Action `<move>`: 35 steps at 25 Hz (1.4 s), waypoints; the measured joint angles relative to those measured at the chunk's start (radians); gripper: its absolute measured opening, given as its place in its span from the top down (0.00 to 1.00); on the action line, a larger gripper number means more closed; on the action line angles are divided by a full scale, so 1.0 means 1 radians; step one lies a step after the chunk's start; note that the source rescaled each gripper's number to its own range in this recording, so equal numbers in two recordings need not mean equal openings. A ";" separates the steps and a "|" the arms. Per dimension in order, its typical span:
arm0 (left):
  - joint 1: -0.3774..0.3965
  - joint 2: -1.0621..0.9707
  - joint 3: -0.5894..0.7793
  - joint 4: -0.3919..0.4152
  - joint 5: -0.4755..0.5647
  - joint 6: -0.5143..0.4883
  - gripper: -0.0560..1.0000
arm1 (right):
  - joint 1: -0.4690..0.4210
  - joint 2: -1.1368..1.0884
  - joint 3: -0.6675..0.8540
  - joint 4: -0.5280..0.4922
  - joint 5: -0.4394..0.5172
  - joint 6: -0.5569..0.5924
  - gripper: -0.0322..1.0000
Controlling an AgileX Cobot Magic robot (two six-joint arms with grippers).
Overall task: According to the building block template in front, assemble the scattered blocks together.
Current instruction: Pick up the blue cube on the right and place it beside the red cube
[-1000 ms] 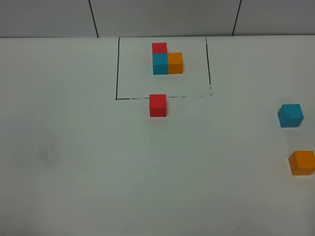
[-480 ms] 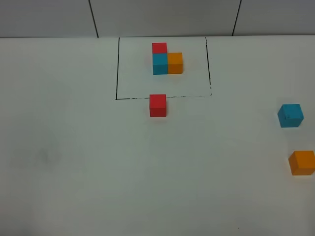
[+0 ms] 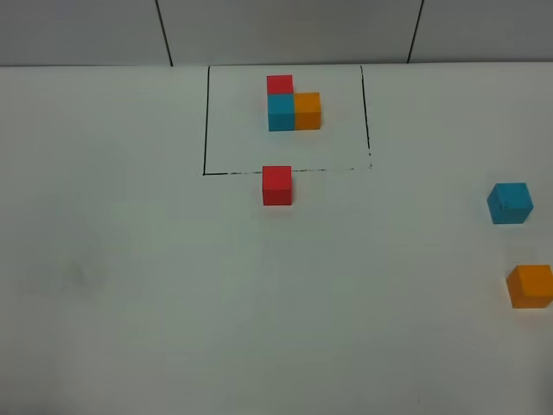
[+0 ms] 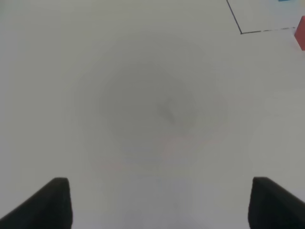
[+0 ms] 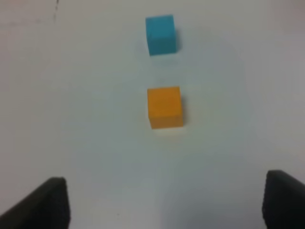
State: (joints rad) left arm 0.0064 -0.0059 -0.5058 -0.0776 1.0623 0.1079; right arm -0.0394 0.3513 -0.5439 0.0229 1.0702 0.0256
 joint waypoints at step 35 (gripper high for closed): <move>0.000 0.001 0.000 0.000 -0.001 -0.002 0.20 | 0.000 1.556 -0.605 -0.003 -0.423 -0.088 0.01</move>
State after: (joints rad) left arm 0.0064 -0.0050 -0.5058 -0.0776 1.0614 0.1060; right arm -0.0394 1.9071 -1.1491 0.0196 0.6472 -0.0629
